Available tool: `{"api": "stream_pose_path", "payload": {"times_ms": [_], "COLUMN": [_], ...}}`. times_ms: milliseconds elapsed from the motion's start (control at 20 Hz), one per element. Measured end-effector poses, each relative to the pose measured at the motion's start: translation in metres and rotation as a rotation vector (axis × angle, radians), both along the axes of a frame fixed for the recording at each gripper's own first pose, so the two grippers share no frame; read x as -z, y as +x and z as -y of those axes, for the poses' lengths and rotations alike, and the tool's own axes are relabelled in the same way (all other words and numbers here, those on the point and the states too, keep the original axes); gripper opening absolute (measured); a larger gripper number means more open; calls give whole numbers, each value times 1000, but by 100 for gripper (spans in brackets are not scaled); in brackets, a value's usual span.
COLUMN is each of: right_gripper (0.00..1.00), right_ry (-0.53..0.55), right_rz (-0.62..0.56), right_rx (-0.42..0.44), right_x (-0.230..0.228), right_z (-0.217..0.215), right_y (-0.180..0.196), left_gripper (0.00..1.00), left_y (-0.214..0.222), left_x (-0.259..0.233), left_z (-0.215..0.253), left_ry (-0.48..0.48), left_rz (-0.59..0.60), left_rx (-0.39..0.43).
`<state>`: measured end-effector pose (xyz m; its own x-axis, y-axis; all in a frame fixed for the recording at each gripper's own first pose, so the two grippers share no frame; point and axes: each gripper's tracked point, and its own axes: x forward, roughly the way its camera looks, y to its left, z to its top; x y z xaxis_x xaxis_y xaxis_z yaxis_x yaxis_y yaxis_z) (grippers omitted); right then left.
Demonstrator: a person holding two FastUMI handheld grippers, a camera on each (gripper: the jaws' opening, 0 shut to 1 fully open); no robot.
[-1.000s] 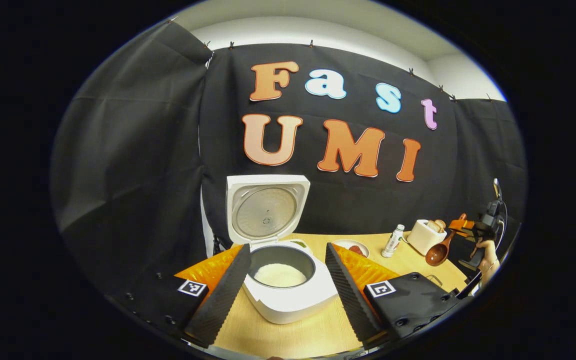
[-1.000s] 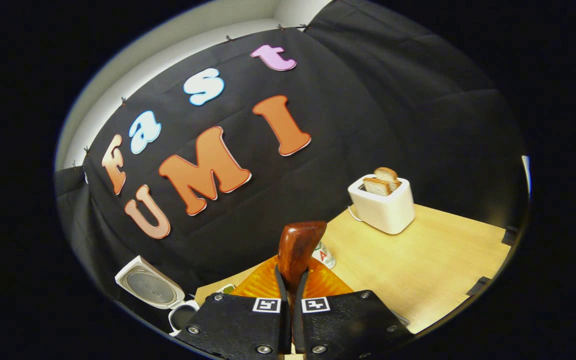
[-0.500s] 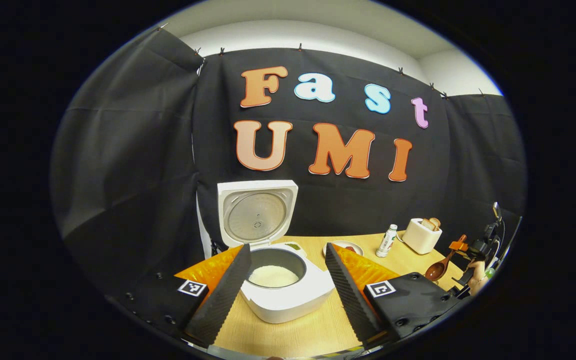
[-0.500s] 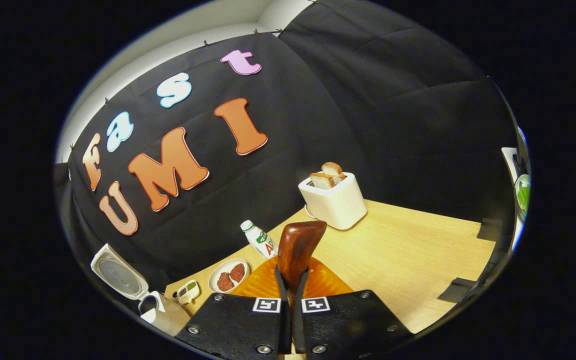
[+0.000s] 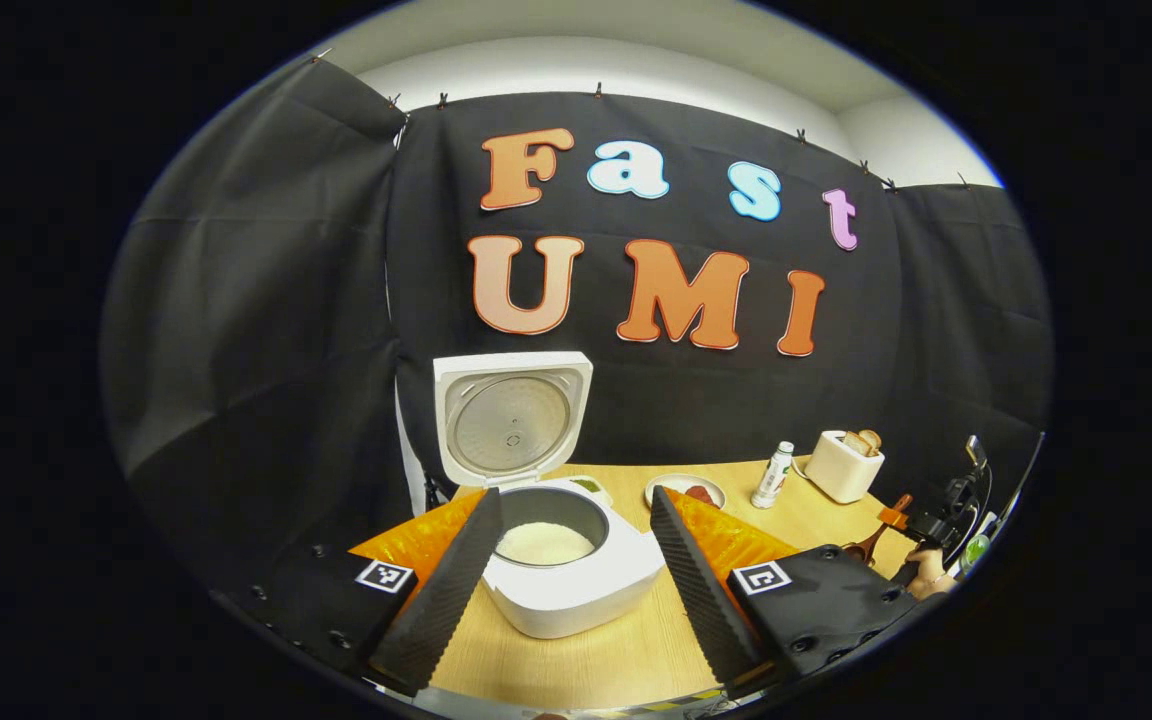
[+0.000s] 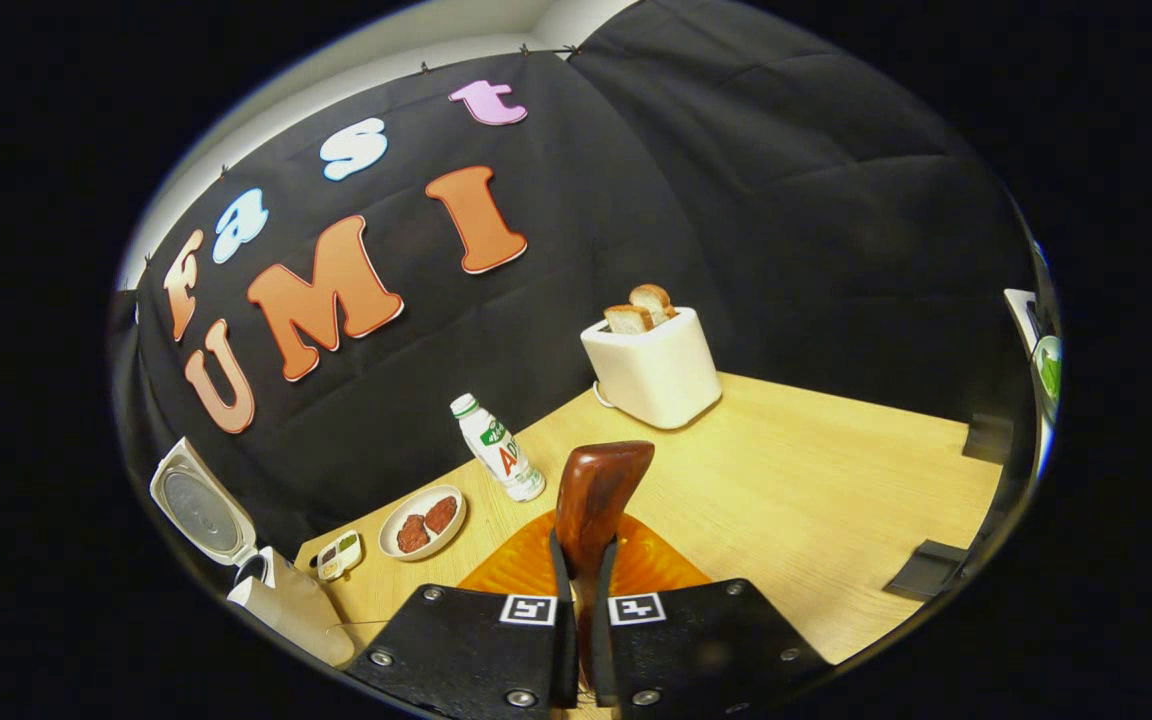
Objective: Close the left gripper, press the button to open the rice cooker; take a wooden spoon from the chopstick holder with the right hand, scoop a spoonful of rice and pour it into the rice cooker, then put the wooden spoon back into the chopstick holder.
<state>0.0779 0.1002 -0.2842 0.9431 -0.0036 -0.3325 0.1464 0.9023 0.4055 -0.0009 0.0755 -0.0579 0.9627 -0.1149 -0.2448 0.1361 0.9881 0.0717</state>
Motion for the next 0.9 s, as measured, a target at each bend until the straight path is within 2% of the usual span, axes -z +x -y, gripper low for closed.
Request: {"api": "stream_pose_path", "payload": {"times_ms": [100,300,400,450,500,550,600,900], "right_gripper": [7,19,33,54,61,88,94,95], "right_ry": [12,44,35,30,15,-7,-25,-111], "right_rz": [-15,-70,-65,-74,-87,-97,-103,-85], "right_rx": [17,24,44,42,45,52,60,64], "right_x": [5,14,9,6,5,2,-3,-50], "right_z": [2,1,7,8,11,14,18,27], "right_y": [1,-1,1,-1,1,-1,-2,-14], "left_gripper": [100,100,100,100,100,100,100,100], "left_y": [-2,-3,-5,-4,-3,-3,-2,10], "left_x": [3,7,8,7,6,6,5,-9], "left_z": [-1,-5,-6,-6,-6,-6,-7,-8], "left_ry": [3,8,-1,-7,-11,-14,-16,-23], "left_rz": [-7,-13,-16,-15,-13,-12,-10,21], "left_rx": [-6,-17,-19,-18,-18,-19,-19,-31]}}
